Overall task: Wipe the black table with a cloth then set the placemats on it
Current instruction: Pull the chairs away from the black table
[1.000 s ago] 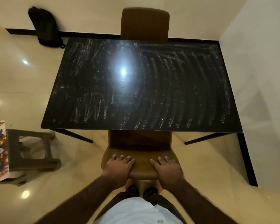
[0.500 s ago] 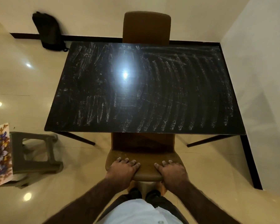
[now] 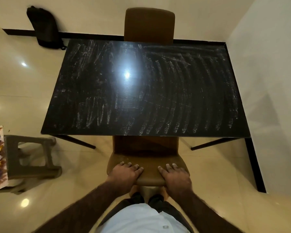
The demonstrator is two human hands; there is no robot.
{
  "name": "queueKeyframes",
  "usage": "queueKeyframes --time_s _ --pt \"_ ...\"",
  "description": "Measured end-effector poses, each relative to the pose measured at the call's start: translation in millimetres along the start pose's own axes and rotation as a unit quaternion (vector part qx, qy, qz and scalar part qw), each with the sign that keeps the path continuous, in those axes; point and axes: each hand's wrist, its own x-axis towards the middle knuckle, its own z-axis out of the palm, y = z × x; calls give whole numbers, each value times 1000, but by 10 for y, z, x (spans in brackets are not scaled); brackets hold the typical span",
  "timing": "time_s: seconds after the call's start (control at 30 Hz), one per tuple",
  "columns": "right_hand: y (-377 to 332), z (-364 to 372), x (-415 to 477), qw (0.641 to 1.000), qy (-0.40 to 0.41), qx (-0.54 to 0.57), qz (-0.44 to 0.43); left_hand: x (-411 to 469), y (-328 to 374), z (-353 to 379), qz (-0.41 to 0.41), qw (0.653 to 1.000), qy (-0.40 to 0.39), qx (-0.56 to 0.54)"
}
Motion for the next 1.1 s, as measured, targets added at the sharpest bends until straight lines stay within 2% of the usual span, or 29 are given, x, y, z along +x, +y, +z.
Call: queueKeyframes --time_s 0.2,0.53,0.73,1.0,1.1 --pt "-21 110 -52 1000 -4 2 -2 -42 -26 -1 -9 999 13 -32" --pt "28 88 3 1000 5 23 -8 -54 -19 45 -8 999 30 -18" --pt "11 96 -27 1000 16 2 2 -76 57 2 -53 999 10 7" --pt "-68 197 -112 999 -3 10 34 -136 66 -3 -39 999 -19 -30" --pt "-75 175 -126 999 -6 -22 26 -147 87 -9 -36 999 -23 -5"
